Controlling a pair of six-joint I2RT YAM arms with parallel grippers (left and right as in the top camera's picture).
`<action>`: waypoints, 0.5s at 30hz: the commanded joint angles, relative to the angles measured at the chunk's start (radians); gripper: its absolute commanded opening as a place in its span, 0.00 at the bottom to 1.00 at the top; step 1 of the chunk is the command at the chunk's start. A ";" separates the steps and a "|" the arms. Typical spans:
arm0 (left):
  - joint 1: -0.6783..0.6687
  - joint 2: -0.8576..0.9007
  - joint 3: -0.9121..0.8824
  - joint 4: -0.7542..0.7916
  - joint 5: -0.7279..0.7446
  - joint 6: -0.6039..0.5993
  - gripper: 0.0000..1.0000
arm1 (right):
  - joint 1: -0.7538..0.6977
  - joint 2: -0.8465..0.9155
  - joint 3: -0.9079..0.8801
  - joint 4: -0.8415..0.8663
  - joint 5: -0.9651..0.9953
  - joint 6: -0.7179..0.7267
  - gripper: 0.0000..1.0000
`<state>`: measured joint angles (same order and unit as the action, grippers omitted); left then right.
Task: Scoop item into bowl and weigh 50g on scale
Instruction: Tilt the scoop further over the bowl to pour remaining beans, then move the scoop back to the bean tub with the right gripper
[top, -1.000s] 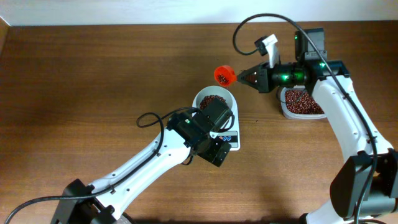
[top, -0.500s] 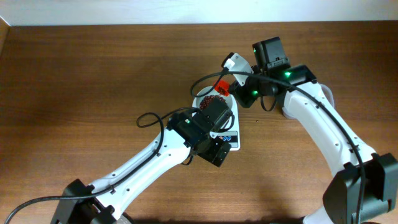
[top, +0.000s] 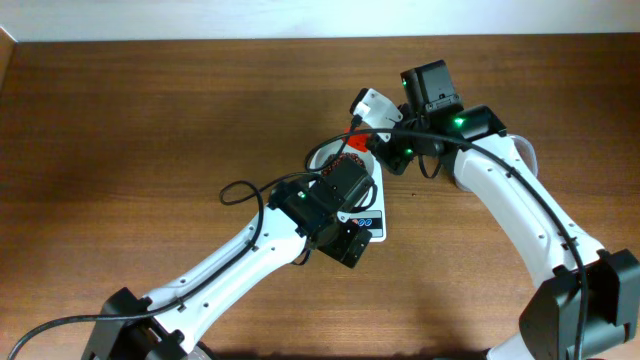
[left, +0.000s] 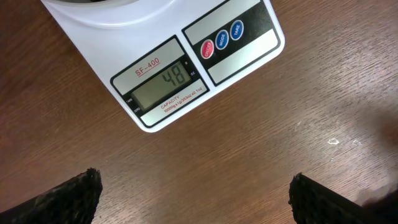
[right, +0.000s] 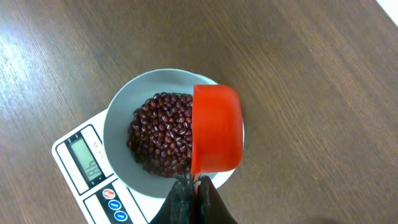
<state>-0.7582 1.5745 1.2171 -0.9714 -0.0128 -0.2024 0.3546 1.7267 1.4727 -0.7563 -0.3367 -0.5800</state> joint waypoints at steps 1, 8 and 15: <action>-0.003 -0.013 -0.007 0.001 -0.010 0.010 0.99 | 0.005 -0.028 0.023 0.014 -0.002 -0.007 0.04; -0.003 -0.013 -0.007 0.001 -0.010 0.010 0.99 | -0.075 -0.028 0.023 0.043 -0.130 0.280 0.04; -0.003 -0.013 -0.007 0.001 -0.010 0.010 0.99 | -0.259 -0.028 0.023 0.034 -0.383 0.542 0.04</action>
<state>-0.7582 1.5745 1.2171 -0.9714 -0.0128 -0.2024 0.1493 1.7267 1.4731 -0.7185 -0.6304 -0.1577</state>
